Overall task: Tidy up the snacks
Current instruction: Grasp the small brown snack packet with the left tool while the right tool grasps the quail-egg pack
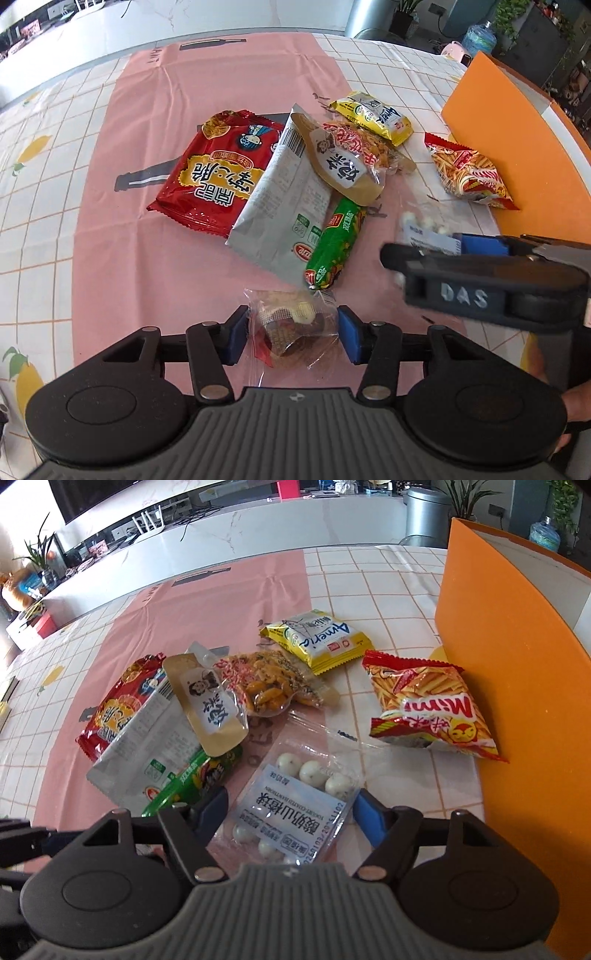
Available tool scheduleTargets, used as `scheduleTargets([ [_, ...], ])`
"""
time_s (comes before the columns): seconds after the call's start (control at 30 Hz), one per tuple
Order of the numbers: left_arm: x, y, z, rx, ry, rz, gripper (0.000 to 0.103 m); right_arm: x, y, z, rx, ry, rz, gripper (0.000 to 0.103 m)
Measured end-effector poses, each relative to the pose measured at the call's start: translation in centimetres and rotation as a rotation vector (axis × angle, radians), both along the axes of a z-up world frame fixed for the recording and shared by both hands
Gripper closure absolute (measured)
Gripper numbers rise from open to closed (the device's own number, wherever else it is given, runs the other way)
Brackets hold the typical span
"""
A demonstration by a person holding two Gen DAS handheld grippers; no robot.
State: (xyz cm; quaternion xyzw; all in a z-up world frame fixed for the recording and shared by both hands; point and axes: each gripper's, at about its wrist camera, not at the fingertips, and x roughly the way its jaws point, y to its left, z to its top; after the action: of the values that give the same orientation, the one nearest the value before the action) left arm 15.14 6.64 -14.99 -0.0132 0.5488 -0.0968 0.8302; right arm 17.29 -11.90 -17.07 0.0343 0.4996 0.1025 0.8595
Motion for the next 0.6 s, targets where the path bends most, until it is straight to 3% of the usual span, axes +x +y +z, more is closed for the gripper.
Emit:
scheduleTargets([
  [0.17, -0.2, -0.2, -0.1, 0.015, -0.003, -0.004, 0.044, -0.8, -1.2, 0.2, 0.013, 0.069, 0.026, 0.029],
  [0.43, -0.5, 0.1, 0.0, 0.072, -0.011, 0.008, 0.042, -0.8, -1.2, 0.3, 0.074, 0.127, -0.203, 0.017],
  [0.6, -0.6, 0.0, 0.0, 0.076, -0.023, 0.002, 0.044, -1.4, 0.9, 0.0, -0.014, 0.083, -0.184, 0.018],
])
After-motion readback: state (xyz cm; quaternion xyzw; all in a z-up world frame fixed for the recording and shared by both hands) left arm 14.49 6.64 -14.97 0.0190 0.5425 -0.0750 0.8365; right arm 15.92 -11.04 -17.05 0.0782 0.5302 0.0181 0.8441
